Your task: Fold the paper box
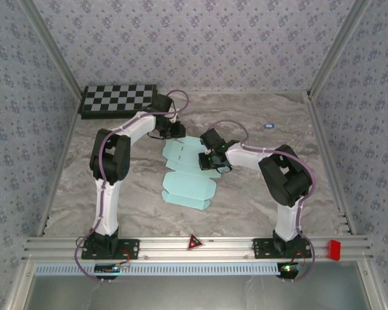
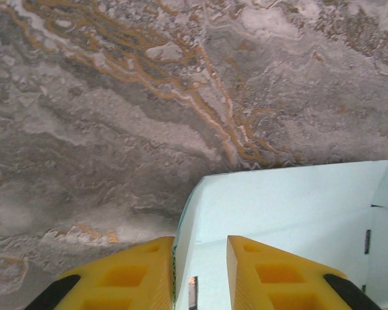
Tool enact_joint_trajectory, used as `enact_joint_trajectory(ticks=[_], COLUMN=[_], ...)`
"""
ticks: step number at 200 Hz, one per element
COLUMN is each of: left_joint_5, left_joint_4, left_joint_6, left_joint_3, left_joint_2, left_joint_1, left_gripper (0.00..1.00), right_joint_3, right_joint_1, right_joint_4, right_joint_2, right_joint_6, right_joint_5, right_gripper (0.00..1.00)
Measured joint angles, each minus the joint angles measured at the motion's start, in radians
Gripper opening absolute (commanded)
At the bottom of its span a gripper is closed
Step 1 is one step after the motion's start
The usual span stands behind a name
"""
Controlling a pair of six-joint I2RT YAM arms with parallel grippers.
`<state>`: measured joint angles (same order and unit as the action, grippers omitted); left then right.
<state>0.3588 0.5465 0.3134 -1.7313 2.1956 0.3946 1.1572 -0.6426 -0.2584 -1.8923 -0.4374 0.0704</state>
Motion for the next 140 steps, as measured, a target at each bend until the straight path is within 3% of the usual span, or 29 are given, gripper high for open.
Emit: enact_joint_trajectory(ticks=[140], left_joint_5=[0.050], left_joint_4=[0.020], left_joint_6=[-0.025], left_joint_3=[-0.123], left_joint_2=[0.089], left_joint_1=[0.060], left_gripper=[0.30], right_joint_3=[0.010], right_joint_1=[-0.003], right_joint_4=[0.003], right_joint_2=[-0.013], right_joint_6=[0.001], right_joint_5=[-0.003], right_gripper=[0.12])
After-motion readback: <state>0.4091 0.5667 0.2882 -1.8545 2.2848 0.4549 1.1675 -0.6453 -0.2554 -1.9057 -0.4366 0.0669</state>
